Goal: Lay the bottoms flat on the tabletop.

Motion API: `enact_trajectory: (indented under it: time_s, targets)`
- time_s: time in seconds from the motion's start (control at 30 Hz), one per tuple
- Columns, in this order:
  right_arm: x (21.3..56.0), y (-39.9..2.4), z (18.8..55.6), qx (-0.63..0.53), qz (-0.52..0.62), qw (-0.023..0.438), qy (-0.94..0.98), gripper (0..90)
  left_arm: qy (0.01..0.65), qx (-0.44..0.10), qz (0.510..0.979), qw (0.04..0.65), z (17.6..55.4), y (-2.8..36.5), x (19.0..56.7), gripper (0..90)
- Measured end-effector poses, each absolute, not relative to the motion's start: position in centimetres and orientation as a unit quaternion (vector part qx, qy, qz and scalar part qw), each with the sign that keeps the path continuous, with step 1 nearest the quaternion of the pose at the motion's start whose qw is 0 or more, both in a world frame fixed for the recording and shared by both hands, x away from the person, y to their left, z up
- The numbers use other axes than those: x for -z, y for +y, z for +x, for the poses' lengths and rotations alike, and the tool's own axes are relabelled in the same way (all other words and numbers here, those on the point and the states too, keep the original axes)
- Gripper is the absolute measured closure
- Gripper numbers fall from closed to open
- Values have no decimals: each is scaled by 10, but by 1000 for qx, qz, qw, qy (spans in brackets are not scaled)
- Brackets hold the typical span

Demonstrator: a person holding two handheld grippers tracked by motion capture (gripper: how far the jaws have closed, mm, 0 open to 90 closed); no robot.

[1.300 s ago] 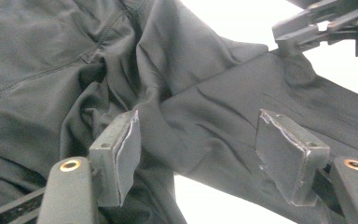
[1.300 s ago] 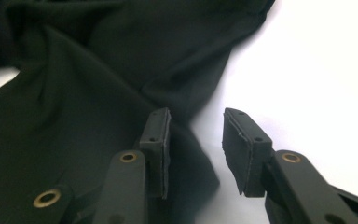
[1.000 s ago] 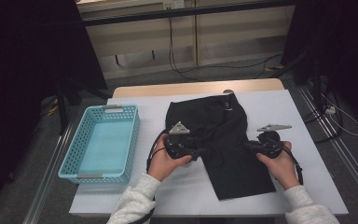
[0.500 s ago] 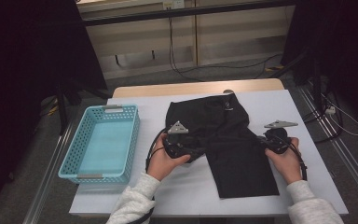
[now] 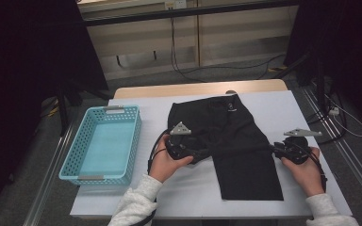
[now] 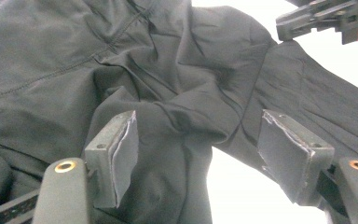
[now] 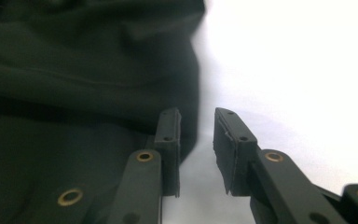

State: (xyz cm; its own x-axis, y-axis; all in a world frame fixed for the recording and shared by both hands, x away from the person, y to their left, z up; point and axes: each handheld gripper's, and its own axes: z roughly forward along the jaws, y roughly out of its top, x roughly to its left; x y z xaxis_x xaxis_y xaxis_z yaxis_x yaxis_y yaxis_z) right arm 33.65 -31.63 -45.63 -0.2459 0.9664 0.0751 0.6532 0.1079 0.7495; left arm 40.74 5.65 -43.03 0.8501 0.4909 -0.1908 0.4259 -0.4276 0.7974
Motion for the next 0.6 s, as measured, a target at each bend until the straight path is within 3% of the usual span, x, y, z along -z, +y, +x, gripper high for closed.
enact_trajectory:
  time_s: [0.17, 0.33, 0.5, 0.6]
  targets:
    - [446, -303, 326, -357, 552, 210, 723, 660, 273, -35, 842, 464, 407, 57, 429, 292]
    - [453, -286, 317, -331, 519, 195, 764, 812, 275, -33, 842, 462, 407, 57, 429, 292]
    - [460, -284, 315, -319, 507, 195, 777, 900, 276, -32, 840, 466, 407, 57, 428, 292]
    - [460, -285, 312, -319, 499, 189, 783, 900, 276, -32, 841, 465, 407, 59, 428, 291]
